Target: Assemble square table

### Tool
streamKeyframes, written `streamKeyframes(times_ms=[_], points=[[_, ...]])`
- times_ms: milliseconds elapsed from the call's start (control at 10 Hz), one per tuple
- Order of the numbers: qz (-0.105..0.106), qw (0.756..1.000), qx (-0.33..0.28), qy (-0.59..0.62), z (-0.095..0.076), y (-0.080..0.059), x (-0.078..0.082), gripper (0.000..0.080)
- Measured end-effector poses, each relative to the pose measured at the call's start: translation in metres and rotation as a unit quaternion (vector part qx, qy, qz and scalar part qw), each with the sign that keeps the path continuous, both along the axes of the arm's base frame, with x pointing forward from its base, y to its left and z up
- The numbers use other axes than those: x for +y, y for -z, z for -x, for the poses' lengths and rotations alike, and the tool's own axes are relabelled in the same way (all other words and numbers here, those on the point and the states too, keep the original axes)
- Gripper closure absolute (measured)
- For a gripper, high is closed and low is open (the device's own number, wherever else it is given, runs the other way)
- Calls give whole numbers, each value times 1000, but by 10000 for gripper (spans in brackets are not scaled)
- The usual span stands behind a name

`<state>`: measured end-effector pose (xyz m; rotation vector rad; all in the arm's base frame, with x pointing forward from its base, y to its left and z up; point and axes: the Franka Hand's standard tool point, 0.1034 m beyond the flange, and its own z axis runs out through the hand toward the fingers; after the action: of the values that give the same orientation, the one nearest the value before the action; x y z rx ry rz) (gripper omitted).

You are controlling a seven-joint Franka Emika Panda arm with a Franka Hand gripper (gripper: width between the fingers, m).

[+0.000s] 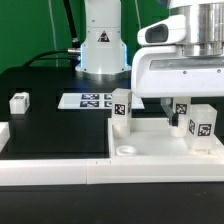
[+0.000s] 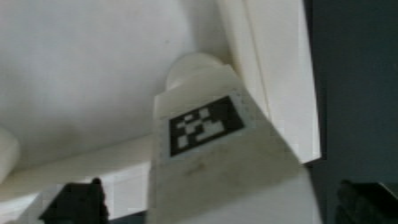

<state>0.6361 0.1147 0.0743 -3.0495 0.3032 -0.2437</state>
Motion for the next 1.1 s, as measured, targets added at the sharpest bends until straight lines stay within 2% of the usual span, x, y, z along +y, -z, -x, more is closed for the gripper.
streamKeyframes(times_ms=[100,200,300,400,500,600,900,1100], points=[[10,1000,-15,-24,2,4,-6,150],[7,1000,-11,-4,4,6,-6,150],[7,1000,-11,-4,4,6,-7,252],[7,1000,-11,-3,4,6,-7,388],[0,999,-9,30,4,7,-6,388],[-7,997,-7,73,4,7,-6,512],[-26,983,0,180,5,7,-5,512],[-47,927,28,371,7,6,-4,512]])
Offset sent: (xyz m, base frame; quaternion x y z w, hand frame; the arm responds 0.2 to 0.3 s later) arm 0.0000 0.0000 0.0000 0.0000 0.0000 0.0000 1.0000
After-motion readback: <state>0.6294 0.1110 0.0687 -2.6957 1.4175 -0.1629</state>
